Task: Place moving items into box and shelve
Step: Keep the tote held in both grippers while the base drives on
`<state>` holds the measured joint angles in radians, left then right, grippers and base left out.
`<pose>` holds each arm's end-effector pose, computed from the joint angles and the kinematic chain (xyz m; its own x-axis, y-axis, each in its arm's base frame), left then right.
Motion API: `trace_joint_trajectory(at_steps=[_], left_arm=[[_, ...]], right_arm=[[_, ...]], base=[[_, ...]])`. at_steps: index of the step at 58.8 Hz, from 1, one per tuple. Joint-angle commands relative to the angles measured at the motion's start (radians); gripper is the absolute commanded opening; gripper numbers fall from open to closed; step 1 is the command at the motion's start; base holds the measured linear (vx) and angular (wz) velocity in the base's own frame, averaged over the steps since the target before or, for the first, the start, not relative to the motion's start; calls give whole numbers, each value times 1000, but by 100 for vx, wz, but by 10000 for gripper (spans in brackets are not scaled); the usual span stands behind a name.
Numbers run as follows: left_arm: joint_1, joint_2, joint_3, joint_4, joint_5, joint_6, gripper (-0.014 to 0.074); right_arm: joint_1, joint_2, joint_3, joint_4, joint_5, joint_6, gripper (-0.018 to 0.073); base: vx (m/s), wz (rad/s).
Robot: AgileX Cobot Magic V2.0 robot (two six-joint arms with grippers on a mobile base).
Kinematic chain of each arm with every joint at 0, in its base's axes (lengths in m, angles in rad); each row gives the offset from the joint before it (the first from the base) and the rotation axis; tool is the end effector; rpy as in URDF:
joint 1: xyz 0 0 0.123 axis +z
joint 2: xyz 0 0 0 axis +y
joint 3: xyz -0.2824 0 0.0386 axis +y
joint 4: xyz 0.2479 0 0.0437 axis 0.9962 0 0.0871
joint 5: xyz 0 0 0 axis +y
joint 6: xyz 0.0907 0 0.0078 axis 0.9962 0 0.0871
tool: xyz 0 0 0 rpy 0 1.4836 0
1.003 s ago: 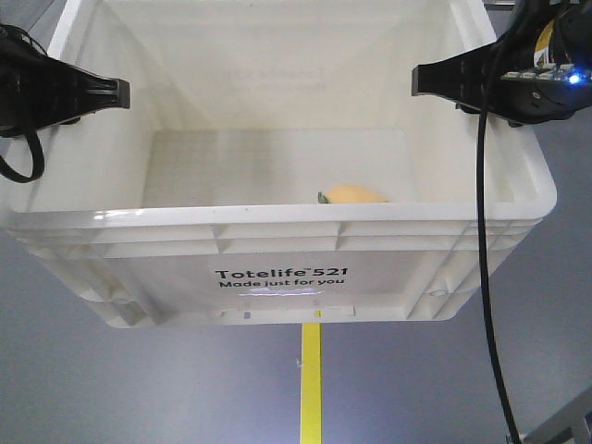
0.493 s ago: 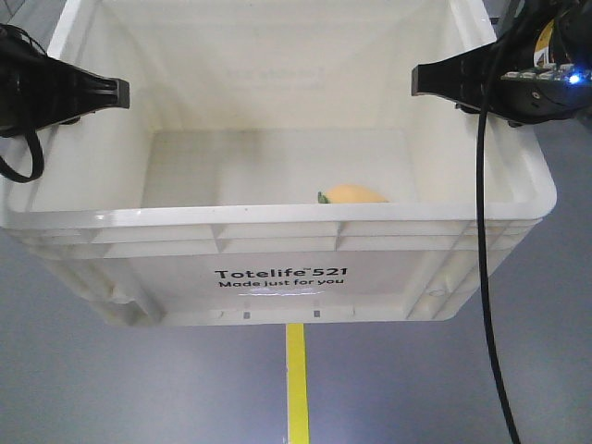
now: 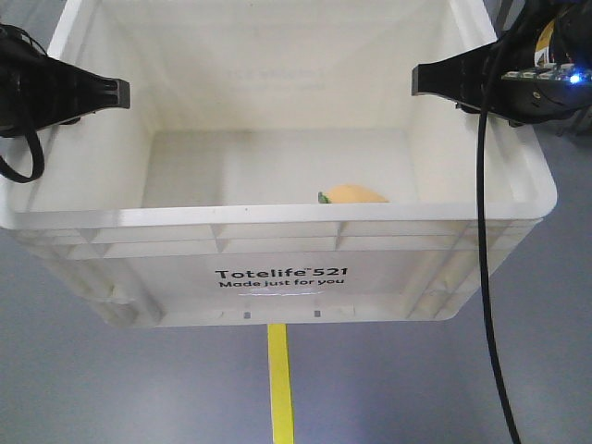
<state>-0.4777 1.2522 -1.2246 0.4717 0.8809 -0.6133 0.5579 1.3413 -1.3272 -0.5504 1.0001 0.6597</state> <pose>0.2444 -0.0906 0.3811 -0.6478 0.0243 -0.7614 0.0155 0.9997 0.0187 0.2550 0.1119 0.3854 -0.6786 -0.0709 -0.7311 -0.0037 0.9957 -0.0931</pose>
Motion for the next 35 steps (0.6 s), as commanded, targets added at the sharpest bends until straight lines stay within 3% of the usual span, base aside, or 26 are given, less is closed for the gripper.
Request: trace_joint_trajectory(at_steps=[1, 35], left_arm=[[-6, -45, -43, 75, -104, -1, 40], [-6, -45, -43, 75, -106, -1, 40]], right_arm=[[2, -39, -41, -101, -84, 4, 39], [2, -39, -41, -101, -84, 4, 39]], base=[[40, -10], [41, -9]])
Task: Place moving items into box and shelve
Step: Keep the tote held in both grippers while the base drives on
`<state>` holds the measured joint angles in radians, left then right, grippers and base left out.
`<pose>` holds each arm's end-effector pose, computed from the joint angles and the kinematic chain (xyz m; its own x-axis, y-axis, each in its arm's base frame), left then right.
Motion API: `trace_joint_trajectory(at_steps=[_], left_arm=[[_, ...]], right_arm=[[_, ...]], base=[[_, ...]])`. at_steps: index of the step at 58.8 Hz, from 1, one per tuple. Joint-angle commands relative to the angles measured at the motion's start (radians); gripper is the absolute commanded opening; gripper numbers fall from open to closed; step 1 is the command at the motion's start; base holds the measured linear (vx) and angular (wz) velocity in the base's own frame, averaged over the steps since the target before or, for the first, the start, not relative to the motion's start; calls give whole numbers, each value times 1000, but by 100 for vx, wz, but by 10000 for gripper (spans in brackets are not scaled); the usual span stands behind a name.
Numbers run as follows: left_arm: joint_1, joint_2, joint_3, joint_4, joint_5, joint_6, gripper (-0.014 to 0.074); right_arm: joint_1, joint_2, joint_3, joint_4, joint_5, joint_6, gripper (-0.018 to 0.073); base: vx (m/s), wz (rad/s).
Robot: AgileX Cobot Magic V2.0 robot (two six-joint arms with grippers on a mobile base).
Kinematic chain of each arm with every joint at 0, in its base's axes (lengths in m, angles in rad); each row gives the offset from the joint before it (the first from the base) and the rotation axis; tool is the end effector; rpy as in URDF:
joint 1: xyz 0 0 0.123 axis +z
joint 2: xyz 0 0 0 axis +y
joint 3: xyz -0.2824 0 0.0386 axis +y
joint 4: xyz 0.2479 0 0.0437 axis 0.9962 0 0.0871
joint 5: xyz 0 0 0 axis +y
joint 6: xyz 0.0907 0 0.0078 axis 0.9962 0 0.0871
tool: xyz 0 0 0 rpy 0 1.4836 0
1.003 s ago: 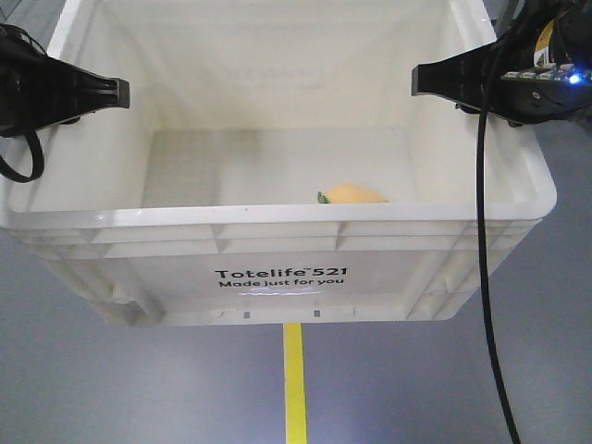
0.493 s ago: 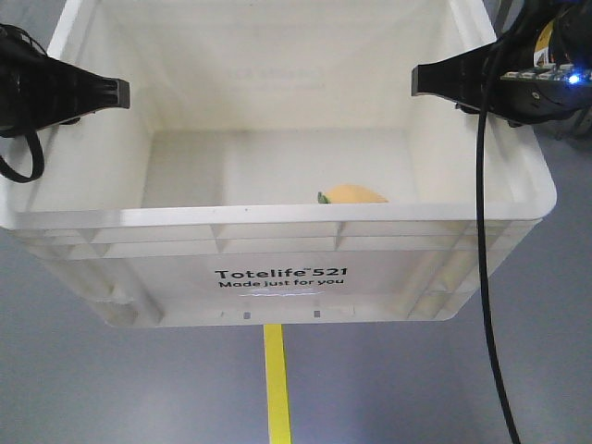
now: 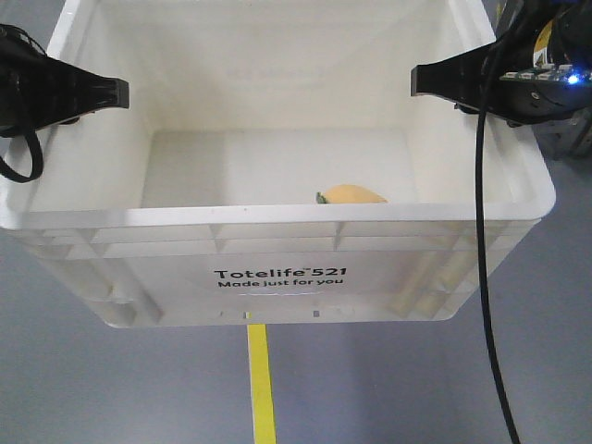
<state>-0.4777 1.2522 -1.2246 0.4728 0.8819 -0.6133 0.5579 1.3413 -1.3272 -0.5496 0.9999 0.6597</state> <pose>0.2444 -0.0904 0.3810 -0.6480 0.0250 -0.7612 0.0150 0.9997 0.0201 0.2550 0.1119 0.3854 -0.6788 -0.0704 -0.7310 -0.0039 0.9957 -0.0923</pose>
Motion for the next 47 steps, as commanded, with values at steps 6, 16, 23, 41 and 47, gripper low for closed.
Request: trace_joint_trajectory(at_steps=[6, 16, 23, 41, 47], left_arm=[[-6, -45, -43, 74, -107, -1, 40], [-6, -45, -43, 74, -107, -1, 40], [-6, -45, -43, 74, -107, -1, 40], [-6, -45, -43, 74, -106, -1, 40], [-6, -45, -43, 74, -106, -1, 40]], right_arm=[[2, -39, -41, -102, -84, 4, 39], [2, -39, -41, -102, -84, 4, 39], [2, -39, -41, -102, -84, 4, 39], [2, -39, -41, -102, -84, 4, 39], [2, -39, -41, -102, -84, 4, 39]], base=[[39, -15], [37, -24], [35, -34], [31, -47], [28, -51]])
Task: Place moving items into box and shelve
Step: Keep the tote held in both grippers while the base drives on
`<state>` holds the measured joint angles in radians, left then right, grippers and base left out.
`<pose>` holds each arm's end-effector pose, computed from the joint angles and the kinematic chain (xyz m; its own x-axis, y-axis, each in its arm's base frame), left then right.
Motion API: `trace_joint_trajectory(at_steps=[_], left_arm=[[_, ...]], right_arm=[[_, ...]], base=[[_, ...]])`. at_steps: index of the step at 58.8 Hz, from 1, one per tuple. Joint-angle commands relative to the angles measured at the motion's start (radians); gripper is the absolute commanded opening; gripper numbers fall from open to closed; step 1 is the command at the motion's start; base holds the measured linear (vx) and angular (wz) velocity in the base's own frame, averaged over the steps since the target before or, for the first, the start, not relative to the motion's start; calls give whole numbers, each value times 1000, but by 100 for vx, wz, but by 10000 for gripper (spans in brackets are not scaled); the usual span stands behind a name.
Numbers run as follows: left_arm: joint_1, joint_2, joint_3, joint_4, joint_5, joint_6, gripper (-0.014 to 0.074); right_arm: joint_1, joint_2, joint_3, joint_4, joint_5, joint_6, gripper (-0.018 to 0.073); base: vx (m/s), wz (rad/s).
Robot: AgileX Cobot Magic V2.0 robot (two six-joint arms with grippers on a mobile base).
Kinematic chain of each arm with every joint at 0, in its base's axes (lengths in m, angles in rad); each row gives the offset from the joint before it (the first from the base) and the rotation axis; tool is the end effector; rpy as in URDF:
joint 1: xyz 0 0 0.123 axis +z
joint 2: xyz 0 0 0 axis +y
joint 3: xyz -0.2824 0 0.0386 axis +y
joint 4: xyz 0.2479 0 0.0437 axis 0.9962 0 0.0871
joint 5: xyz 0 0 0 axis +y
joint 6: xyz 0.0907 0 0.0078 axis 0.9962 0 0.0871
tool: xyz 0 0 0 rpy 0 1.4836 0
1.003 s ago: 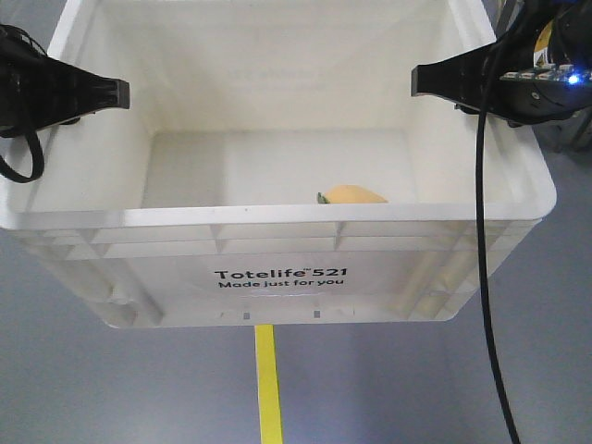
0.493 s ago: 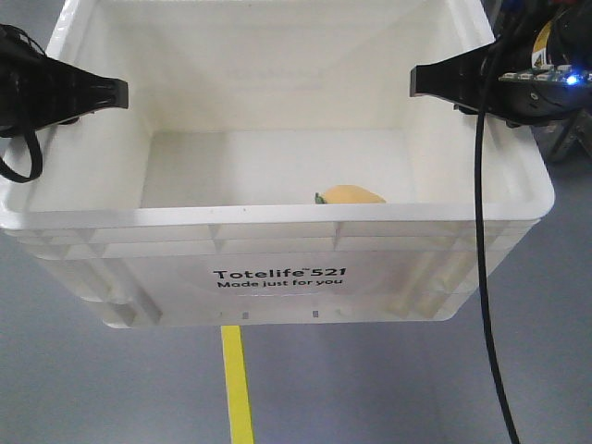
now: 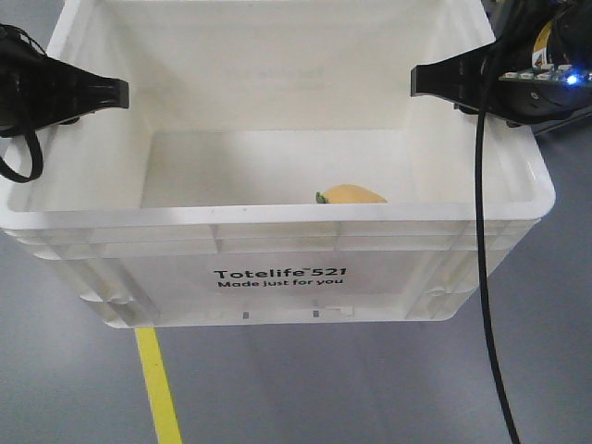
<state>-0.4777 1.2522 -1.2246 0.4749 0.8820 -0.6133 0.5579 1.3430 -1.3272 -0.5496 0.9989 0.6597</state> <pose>0.2444 -0.0903 0.3811 -0.6473 0.0263 -0.7617 0.0148 0.9996 0.0220 0.2554 0.1122 0.3849 -0.6792 -0.0711 -0.7305 -0.0045 0.9957 -0.0928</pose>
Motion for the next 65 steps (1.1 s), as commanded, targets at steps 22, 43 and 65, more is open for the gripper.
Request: trace_joint_trajectory(at_steps=[22, 43, 65], left_arm=[[-6, -45, -43, 72, -106, -1, 40], [-6, -45, -43, 72, -106, -1, 40], [-6, -45, -43, 72, -106, -1, 40]], right_arm=[[2, -41, -41, -102, -83, 4, 39], [2, -41, -41, -102, -83, 4, 39], [2, -41, -41, -102, -83, 4, 39]], base=[[26, -51], [24, -52], [23, -59]])
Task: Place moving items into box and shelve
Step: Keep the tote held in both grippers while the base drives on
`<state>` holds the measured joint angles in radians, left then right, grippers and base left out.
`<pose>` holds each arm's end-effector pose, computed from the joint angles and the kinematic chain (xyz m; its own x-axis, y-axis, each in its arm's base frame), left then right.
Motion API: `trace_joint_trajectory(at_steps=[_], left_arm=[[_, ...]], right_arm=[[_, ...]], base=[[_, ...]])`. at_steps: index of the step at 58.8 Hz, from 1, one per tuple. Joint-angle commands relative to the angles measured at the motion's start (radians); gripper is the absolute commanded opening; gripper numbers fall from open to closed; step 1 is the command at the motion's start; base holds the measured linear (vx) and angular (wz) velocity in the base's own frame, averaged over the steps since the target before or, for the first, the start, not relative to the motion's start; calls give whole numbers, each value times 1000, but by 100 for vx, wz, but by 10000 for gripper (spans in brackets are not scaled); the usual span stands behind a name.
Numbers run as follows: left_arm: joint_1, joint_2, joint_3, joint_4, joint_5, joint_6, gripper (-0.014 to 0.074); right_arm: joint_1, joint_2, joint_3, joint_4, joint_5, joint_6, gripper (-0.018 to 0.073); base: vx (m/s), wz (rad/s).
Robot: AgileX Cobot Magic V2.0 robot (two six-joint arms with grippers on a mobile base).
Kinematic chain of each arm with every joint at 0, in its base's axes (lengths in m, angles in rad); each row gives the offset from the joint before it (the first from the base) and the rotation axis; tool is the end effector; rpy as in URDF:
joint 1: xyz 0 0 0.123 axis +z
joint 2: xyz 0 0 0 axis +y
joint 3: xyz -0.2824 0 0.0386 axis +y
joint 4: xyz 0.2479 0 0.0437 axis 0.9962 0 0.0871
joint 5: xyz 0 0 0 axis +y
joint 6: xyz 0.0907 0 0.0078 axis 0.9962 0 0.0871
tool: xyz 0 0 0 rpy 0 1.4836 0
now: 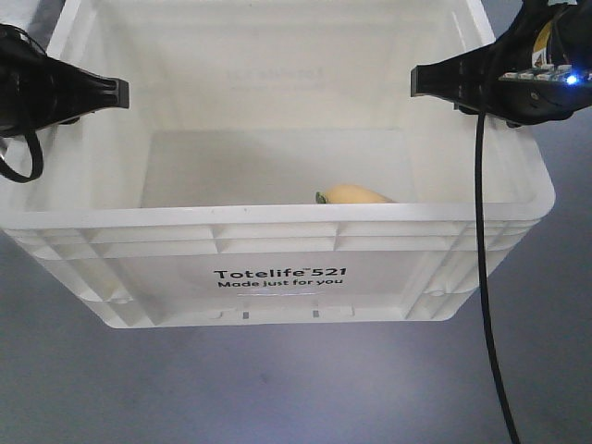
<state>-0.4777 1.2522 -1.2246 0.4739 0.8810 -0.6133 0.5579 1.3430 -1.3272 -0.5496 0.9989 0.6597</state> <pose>0.2445 -0.0904 0.3811 -0.6471 0.0257 -0.7620 0.0153 0.9997 0.0207 0.2554 0.1122 0.3849 -0.6792 -0.0711 -0.7305 -0.0045 0.9957 -0.0928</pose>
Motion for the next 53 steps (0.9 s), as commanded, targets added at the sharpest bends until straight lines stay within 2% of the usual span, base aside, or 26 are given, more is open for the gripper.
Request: trace_joint_trajectory(at_steps=[1, 53], left_arm=[[-6, -45, -43, 73, -105, -1, 40], [-6, -45, -43, 73, -105, -1, 40]], right_arm=[[2, -41, -41, -102, -83, 4, 39], [2, -41, -41, -102, -83, 4, 39]], base=[[22, -64], [20, -62]])
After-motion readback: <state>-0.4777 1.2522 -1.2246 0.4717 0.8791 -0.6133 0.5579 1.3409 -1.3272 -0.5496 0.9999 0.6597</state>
